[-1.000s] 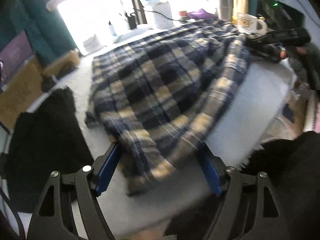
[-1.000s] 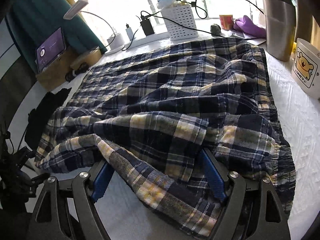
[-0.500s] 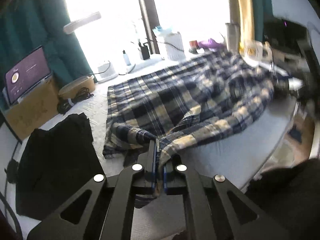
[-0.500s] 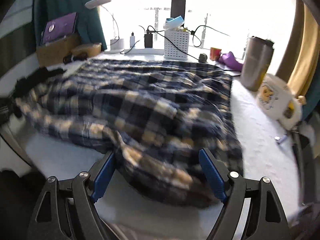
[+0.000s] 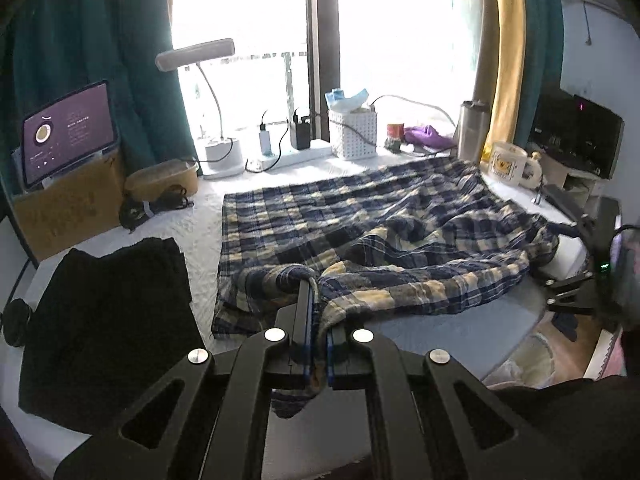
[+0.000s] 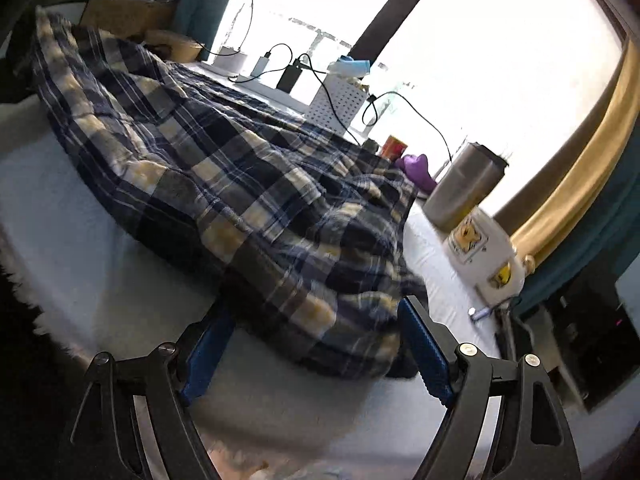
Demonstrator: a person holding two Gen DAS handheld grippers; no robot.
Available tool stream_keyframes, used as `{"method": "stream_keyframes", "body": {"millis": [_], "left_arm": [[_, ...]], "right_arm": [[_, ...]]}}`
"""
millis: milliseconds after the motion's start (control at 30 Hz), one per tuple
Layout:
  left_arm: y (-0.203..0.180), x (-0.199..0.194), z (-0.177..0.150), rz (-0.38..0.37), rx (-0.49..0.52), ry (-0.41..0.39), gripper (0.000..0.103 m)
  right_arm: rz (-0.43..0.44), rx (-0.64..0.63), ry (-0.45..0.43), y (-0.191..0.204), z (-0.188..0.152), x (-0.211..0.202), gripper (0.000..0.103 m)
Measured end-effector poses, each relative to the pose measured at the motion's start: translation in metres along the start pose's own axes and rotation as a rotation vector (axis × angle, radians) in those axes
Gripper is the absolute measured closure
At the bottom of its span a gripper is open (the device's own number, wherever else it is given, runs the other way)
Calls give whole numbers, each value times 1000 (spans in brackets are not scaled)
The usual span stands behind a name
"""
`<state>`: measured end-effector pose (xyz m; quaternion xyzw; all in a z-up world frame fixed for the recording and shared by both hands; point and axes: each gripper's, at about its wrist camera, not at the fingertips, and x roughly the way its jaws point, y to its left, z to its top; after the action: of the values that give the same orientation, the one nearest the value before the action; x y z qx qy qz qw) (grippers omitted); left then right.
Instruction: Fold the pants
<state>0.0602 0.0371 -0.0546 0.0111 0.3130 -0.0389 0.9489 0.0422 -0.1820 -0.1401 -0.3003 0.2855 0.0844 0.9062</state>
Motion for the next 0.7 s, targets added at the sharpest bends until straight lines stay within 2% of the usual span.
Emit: {"method": "stream_keyframes", "body": {"millis": [33,67,100,200,300,467,600,700], "left_arm": [[0,-4,2,-3,-2,-9,99],[0,-8,4,-2,-2,-17,99],[-1,-11,5,-1,-2,-25,99],[-1,-21,9,-9,-8,-48,99],[-2,-28,11,-10,1,-58,99],[-3,-41,7,-16,16,-38,100],[-5,-45,-8,-47,36,50,100],[-8,-39,-23,-95,36,123,100]], "right_arm": [[7,9,0,-1,1,3,20],[22,14,-1,-2,2,4,27],[79,23,4,-2,4,5,45],[176,56,14,-1,4,5,75],[226,78,28,-1,4,1,88],[270,132,-3,-13,4,-23,93],[260,112,-56,-29,6,-52,94],[239,107,-63,-39,5,-57,94]]}}
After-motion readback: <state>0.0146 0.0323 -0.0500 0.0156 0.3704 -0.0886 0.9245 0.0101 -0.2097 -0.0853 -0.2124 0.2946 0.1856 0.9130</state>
